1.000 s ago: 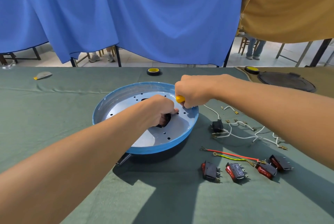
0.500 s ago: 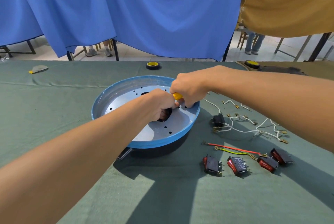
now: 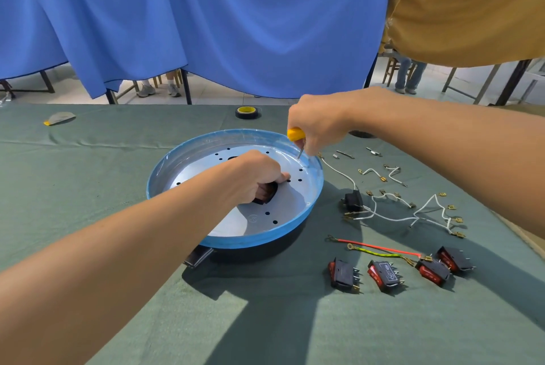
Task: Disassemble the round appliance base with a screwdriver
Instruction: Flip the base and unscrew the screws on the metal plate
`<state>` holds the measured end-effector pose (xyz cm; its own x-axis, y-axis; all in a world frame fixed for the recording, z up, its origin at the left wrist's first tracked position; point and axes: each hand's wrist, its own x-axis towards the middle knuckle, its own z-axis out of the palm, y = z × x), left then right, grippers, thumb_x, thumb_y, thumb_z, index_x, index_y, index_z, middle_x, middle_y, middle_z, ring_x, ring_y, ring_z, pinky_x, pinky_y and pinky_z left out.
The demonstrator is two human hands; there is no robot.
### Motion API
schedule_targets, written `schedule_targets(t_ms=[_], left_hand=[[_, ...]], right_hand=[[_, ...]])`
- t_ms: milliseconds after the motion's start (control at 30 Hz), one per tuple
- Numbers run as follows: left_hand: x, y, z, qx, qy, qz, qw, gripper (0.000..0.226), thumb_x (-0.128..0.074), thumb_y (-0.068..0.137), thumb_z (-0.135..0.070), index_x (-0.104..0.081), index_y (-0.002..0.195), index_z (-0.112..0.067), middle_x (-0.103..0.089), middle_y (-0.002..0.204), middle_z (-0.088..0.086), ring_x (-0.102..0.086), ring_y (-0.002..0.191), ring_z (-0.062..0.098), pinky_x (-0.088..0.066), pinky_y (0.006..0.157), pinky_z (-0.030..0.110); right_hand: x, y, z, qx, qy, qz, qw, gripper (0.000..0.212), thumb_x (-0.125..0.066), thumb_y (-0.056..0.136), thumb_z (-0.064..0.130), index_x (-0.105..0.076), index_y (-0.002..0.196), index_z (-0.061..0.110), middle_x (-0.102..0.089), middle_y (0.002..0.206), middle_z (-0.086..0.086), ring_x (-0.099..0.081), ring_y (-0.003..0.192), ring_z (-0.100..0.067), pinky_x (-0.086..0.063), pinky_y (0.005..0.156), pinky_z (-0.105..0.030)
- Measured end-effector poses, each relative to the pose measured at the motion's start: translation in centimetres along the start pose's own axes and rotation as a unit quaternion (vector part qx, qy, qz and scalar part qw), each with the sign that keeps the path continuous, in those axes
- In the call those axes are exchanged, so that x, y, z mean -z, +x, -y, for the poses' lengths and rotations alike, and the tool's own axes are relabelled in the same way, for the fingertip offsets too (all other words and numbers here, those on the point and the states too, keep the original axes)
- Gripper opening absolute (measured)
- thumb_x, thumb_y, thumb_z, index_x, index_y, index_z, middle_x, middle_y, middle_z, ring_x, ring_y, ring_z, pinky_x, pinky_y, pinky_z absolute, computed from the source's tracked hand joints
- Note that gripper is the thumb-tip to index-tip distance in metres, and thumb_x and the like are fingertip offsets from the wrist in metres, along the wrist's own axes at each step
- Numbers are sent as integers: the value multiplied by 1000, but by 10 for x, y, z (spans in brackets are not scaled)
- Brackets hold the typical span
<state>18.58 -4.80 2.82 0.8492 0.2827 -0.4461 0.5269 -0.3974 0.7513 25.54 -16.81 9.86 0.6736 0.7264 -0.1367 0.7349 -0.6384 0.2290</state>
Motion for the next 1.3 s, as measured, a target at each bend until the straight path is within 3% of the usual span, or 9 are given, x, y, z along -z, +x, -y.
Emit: schedule_targets(t_ms=[267,333,400,467,567,733,967,1167,1300], left_hand=[[21,4,-4,-101,253,-44,961,46,-68,82,-55,-55,82,-11,-73,70,9,-74,73,26,-61,74,38],[24,3,-8,-154,389,-100,903,46,-58,88,-57,-58,74,-12,-68,59,2,-69,58,21,-58,63,31],[24,6,-10,-229,525,-227,788,39,-51,93,-47,-49,70,-15,-55,58,-3,-50,50,18,-33,50,25],[21,9,-15,-286,538,-315,727,34,-52,94,-30,-37,66,-17,-44,61,0,-34,50,19,-17,48,28],[15,23,-20,-357,465,-335,738,35,-45,98,-29,-38,68,-15,-55,74,5,-40,57,23,-22,52,30],[6,50,-20,-407,454,-208,765,43,-33,102,-45,-57,115,-12,-60,118,7,-52,111,29,-38,90,40],[2,70,-7,-385,429,-147,804,39,-22,103,-45,-54,113,-25,-54,112,-3,-43,111,22,-26,95,34],[1,70,-9,-388,412,-133,814,40,-22,103,-46,-53,112,-24,-54,114,-1,-43,113,22,-29,96,35],[2,69,-9,-383,406,-124,820,41,-23,103,-46,-53,115,-22,-55,118,0,-43,116,24,-31,99,37]], right_hand=[[-2,-22,-58,-87,130,-128,979,6,-70,69,18,-70,75,21,-68,74,3,-60,70,-12,-49,56,-28],[-17,-23,-69,-118,142,-134,974,5,-71,70,16,-71,74,19,-69,74,0,-60,68,-11,-48,55,-27],[-32,-24,-75,-143,157,-132,968,5,-71,70,14,-72,74,17,-70,74,-1,-62,69,-14,-53,59,-31],[-46,-23,-81,-151,181,-127,964,5,-71,72,13,-72,74,17,-70,74,1,-60,69,-10,-51,58,-29],[-63,-19,-89,-157,209,-135,956,5,-72,75,12,-72,74,17,-68,73,6,-57,67,-5,-40,53,-21],[-83,-1,-96,-189,240,-150,940,7,-68,76,9,-74,76,13,-70,76,-6,-62,74,-19,-55,66,-35],[-105,20,-110,-221,209,-110,946,6,-66,76,9,-70,75,14,-65,81,-9,-63,75,-29,-58,72,-45],[-118,10,-133,-247,217,-109,938,15,-71,78,12,-65,66,19,-62,70,-3,-57,68,-16,-40,52,-27],[-122,9,-134,-247,227,-120,934,12,-71,80,13,-67,70,18,-60,70,1,-51,67,-10,-38,52,-26]])
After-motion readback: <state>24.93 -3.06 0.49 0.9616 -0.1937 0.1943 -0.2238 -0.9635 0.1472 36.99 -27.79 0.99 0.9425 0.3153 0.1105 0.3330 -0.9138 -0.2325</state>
